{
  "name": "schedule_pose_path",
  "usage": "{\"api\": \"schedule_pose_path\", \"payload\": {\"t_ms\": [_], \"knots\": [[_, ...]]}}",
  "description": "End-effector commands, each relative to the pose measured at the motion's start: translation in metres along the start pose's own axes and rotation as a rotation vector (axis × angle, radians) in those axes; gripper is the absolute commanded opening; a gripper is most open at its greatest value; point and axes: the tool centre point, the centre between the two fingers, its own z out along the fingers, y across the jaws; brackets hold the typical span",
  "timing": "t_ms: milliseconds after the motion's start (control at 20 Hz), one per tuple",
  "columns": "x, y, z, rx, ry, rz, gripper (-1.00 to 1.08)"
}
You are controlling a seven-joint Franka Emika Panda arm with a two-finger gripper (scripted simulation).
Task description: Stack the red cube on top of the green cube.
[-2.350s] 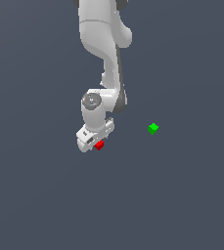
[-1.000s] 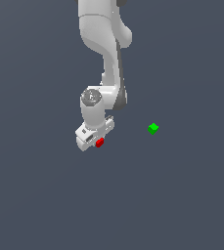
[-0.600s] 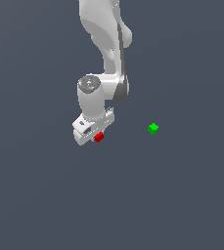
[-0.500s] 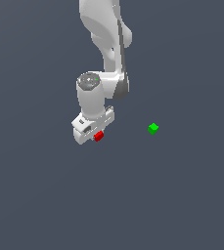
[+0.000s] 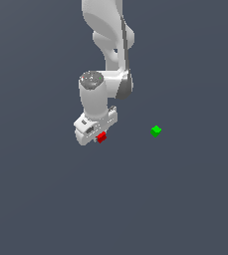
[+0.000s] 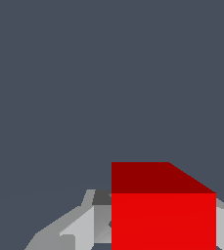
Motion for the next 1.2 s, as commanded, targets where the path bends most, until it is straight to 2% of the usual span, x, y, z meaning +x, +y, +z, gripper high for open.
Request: {"api": "schedule_pose_path", "payload": {"t_ms": [0, 400, 1150], "knots": [[0.004, -0.008, 0.001, 0.000, 0.000, -0.001, -1.00], [0.027, -0.061, 0.011, 0.000, 0.000, -0.001, -1.00], [0.101, -0.218, 0.041, 0.000, 0.000, -0.002, -1.00]]}}
